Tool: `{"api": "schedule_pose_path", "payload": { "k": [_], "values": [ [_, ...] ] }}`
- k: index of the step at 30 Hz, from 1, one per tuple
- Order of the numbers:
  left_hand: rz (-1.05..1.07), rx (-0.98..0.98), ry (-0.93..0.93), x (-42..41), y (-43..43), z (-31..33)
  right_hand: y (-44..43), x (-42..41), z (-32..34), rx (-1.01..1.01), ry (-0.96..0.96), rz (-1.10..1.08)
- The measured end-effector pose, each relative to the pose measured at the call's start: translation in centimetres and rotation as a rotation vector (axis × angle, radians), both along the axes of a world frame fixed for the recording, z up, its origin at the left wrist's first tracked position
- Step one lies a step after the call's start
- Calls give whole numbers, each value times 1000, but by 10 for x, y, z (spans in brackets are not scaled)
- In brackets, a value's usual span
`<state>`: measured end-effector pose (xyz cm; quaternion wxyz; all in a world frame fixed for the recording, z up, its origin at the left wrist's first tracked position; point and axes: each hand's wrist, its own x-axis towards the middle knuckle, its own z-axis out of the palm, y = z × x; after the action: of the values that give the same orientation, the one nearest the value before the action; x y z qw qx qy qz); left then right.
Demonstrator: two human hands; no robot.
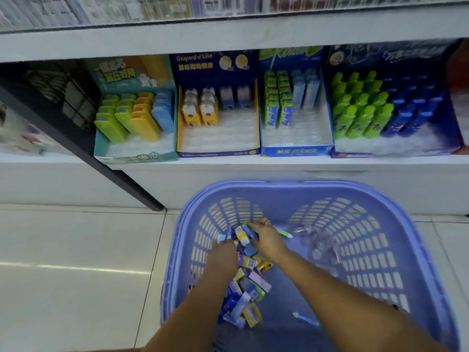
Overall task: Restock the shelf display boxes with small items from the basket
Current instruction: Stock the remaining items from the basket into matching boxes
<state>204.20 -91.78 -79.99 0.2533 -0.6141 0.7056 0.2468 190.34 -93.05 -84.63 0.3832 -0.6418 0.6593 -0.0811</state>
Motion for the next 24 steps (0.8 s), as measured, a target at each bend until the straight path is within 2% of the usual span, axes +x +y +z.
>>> {"api": "schedule_pose_path", "payload": {
  "k": [4, 9, 13, 16, 18, 19, 21, 24],
  "values": [
    [-39, -57, -104, 0, 3, -15, 4, 3, -12, -71, 75, -31],
    [-176, -98, -170, -6, 4, -22, 7, -10, -7, 45, 99, 29],
    [-192, -118, -132, -7, 4, -23, 9, -29, 17, 151, -51, -112],
    [-147, -100, -72, -11, -2, -11, 9, -47, 55, 244, -343, -188],
    [-46, -69, 52, -15, -8, 7, 11, -59, 86, 298, -534, -218],
    [55, -52, 171, -17, -12, 16, 11, -65, 102, 307, -595, -226],
    [329, 30, 509, -19, -20, 36, 13, -76, 135, 291, -713, -259],
    [693, 381, 1085, -25, -28, 77, 15, -87, 176, 190, -870, -298]
  ]
}}
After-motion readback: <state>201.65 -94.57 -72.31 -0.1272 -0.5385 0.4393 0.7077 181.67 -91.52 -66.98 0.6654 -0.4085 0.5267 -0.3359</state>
